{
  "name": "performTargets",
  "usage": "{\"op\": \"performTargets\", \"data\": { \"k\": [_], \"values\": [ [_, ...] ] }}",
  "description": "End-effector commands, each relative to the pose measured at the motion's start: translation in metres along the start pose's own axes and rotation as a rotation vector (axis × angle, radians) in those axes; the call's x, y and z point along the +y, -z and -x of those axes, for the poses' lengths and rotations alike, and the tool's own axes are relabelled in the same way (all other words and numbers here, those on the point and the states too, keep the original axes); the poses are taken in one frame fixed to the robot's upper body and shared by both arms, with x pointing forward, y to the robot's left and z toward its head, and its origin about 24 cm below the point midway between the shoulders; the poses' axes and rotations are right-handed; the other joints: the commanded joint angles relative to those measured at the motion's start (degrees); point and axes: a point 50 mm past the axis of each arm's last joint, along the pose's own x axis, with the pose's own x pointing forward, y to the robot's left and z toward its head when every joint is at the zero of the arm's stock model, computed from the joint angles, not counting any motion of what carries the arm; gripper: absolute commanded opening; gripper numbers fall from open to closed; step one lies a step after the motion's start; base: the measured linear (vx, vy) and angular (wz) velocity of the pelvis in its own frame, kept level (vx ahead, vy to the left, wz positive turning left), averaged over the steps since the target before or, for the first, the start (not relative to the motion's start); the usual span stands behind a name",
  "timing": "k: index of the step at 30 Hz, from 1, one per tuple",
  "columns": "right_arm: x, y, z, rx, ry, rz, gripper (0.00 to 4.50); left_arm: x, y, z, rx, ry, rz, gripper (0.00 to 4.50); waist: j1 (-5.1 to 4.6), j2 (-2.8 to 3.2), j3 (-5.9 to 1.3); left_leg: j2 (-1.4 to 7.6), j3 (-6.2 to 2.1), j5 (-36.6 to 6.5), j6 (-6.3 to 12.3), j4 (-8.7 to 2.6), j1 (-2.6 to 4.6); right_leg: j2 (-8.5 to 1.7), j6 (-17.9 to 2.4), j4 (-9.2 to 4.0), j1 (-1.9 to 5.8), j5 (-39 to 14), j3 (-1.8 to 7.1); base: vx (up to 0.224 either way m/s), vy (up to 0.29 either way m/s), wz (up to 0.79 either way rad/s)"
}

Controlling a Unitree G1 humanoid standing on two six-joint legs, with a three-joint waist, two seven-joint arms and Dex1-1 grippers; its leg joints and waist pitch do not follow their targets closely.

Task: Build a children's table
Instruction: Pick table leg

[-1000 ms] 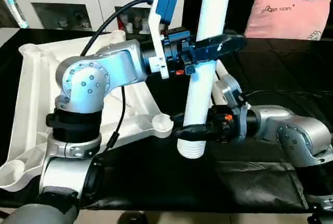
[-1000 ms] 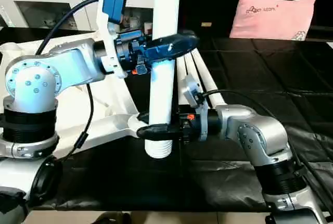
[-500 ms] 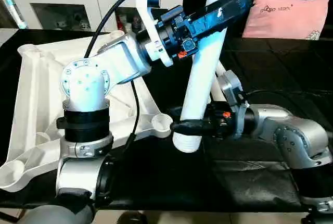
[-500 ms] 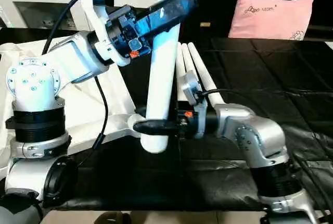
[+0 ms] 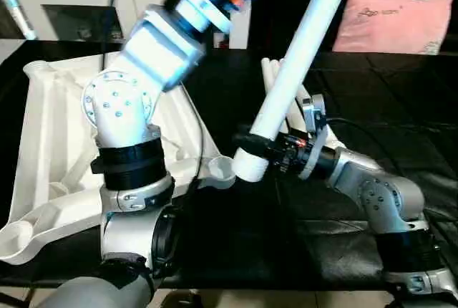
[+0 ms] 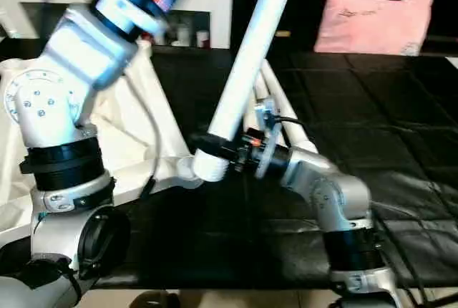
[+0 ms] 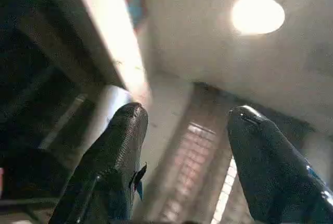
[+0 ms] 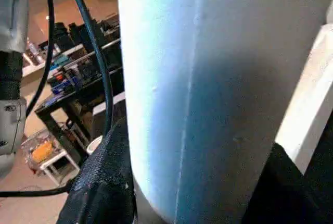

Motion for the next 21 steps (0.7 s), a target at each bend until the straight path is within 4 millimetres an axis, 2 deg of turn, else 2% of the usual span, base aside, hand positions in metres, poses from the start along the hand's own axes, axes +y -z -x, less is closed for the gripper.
{"op": "performTargets", "data": {
  "k": [1,3,4,6,8,9,11,12,16,19,21],
  "values": [
    [0.003,-0.008,-0.001,-0.034,-0.002,0.036,1.94,0.015,-0.006,0.006,0.009,-0.127,-0.069,2.89,-0.10,-0.45,-4.51,2.66,-1.25,-5.5,0.35,-3.41,1.73,-4.06,-10.6,-4.41,2.39,-0.4,1.81,0.000,0.000,0.00],
    [0.002,-0.008,-0.002,-0.037,0.010,0.048,1.94,0.023,-0.001,0.009,0.077,-0.198,-0.148,3.02,-0.13,-0.34,-4.59,2.71,-1.32,-5.6,-0.30,-3.47,1.82,-4.08,-10.3,-4.33,2.30,-0.3,1.76,0.000,0.000,0.00],
    [0.002,-0.009,-0.003,-0.037,0.021,0.064,1.94,0.031,0.004,0.011,0.140,-0.260,-0.229,3.10,-0.18,-0.50,-4.55,2.78,-1.31,-5.5,-0.49,-3.58,1.78,-4.08,-9.9,-4.30,2.25,-0.3,1.80,0.000,0.000,0.00],
    [0.001,-0.011,-0.003,-0.035,0.050,0.107,1.94,0.048,0.014,0.021,0.241,-0.404,-0.340,3.15,-0.12,-0.22,-4.60,2.98,-1.39,-6.1,-0.97,-3.69,1.99,-4.10,-8.0,-4.31,1.92,-1.0,1.87,0.000,0.000,0.00],
    [0.002,-0.011,-0.004,-0.031,0.055,0.127,1.94,0.060,0.020,0.029,0.306,-0.503,-0.426,3.15,-0.02,-0.20,-4.57,2.87,-1.32,-6.4,-1.93,-3.77,2.00,-4.18,-8.2,-4.36,1.95,-1.0,1.86,0.000,0.000,0.00],
    [0.003,-0.012,-0.005,-0.028,0.055,0.135,1.94,0.066,0.023,0.033,0.341,-0.541,-0.475,3.15,0.12,-0.07,-4.72,3.01,-1.58,-6.4,-2.18,-3.88,1.91,-4.22,-7.6,-4.28,2.00,-0.5,1.83,0.000,0.000,0.00],
    [0.004,-0.011,-0.007,-0.021,0.051,0.150,1.94,0.070,0.033,0.037,0.422,-0.538,-0.549,3.15,-0.01,-0.11,-4.78,2.91,-1.53,-6.2,-2.45,-3.88,1.85,-4.27,-7.7,-4.18,2.03,0.8,1.79,0.000,0.000,0.00],
    [0.005,-0.010,-0.008,-0.006,0.049,0.165,1.94,0.063,0.044,0.032,0.446,-0.471,-0.522,3.15,-0.07,-0.09,-4.85,2.90,-1.48,-5.5,-2.41,-3.79,1.76,-4.30,-8.2,-3.99,2.04,1.8,1.78,0.000,0.000,0.00],
    [0.005,-0.007,-0.010,0.012,0.057,0.179,1.94,0.048,0.052,0.024,0.471,-0.355,-0.508,3.15,0.01,-0.06,-4.78,2.81,-1.25,-5.2,-1.93,-3.63,1.63,-4.43,-11.7,-3.76,2.02,4.2,1.72,0.000,0.000,0.00],
    [0.001,-0.003,-0.010,0.040,0.090,0.201,1.94,0.024,0.063,0.016,0.508,-0.175,-0.481,3.15,-0.11,-0.12,-4.58,2.85,-1.15,-6.7,-2.05,-3.70,1.62,-4.49,-12.3,-3.95,1.97,1.6,1.78,0.000,0.000,0.00],
    [0.000,-0.002,-0.010,0.047,0.102,0.207,1.94,0.018,0.067,0.016,0.526,-0.126,-0.485,3.15,-0.20,-0.07,-4.45,2.85,-1.10,-7.7,-1.99,-3.73,1.63,-4.47,-12.2,-4.15,1.91,-0.1,1.88,0.000,0.000,0.00]
  ]
}}
